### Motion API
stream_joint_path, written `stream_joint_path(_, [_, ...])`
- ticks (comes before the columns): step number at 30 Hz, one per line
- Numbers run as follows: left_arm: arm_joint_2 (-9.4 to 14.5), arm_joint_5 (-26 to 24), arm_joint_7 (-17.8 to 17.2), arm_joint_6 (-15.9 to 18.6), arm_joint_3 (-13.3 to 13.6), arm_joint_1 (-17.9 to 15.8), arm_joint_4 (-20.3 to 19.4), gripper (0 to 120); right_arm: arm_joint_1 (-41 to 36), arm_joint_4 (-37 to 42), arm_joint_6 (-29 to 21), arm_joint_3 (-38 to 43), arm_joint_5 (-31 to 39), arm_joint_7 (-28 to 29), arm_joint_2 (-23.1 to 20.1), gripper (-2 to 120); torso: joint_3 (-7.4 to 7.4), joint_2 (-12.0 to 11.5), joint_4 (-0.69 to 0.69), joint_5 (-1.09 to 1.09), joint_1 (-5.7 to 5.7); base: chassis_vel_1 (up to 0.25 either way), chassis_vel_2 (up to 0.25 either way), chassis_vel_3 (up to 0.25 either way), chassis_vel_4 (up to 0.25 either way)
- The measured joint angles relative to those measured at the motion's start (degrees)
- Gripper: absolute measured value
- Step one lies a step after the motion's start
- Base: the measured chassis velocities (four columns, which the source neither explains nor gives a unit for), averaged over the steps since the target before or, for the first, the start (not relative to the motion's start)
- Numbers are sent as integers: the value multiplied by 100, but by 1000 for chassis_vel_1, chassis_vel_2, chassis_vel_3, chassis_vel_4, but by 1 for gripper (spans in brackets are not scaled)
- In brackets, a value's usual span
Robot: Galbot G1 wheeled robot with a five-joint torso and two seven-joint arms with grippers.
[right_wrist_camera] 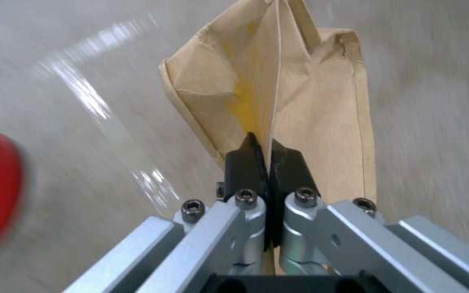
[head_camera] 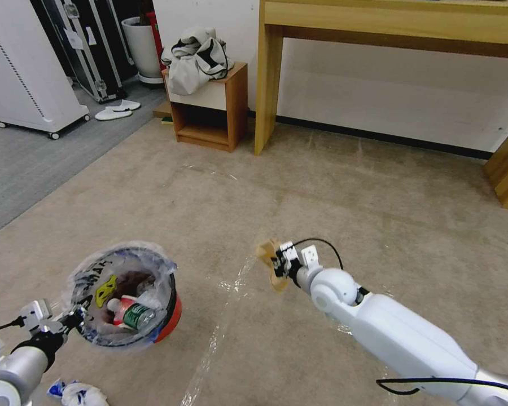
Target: Pick up the trash bin and place the garbage on the floor into it.
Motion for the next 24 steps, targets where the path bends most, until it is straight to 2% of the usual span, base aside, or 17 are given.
stream_joint_path(1, [0, 0, 0, 0, 0, 0, 0, 1, 0, 0, 0, 0, 0, 0, 0, 0, 0, 0, 0, 0, 0, 0, 0, 0, 0])
stream_joint_path(3, [233, -486, -214, 3, 93, -26, -37, 1, 227, 626, 113, 64, 172, -30, -104, 0, 0, 0, -1, -1, 0, 0, 0, 0, 0])
stream_joint_path(6, [330, -614, -258, 3, 110, -29, -37, 1, 364, 880, 206, 41, 314, -50, -131, 0, 0, 0, -1, 0, 0, 0, 0, 0, 0])
stream_joint_path(8, [494, -782, -319, 4, 135, -7, -36, 1, 692, 1343, 337, -95, 690, -89, -142, 0, 0, 0, 2, -1, 0, 0, 0, 0, 0])
stream_joint_path(11, [611, -903, -352, 15, 157, 21, -48, 1, 998, 1660, 405, -273, 1067, -70, -103, 0, 0, 0, 1, -2, 0, 0, 0, 0, 0])
stream_joint_path(17, [725, -974, -376, 16, 128, 117, -99, 1, 1797, 2003, 443, -785, 1891, 217, 166, 0, 0, 0, 0, -1, 0, 0, 0, 0, 0])
stream_joint_path(19, [745, -974, -374, 16, 88, 166, -141, 1, 2199, 2047, 404, -1070, 2236, 403, 386, 0, 0, 0, 3, -2, 0, 0, 0, 0, 0])
stream_joint_path(24, [744, -969, -359, 16, 75, 171, -160, 1, 2554, 1940, 388, -1440, 2414, 490, 658, 0, 0, 0, 0, -1, 0, 0, 0, 0, 0])
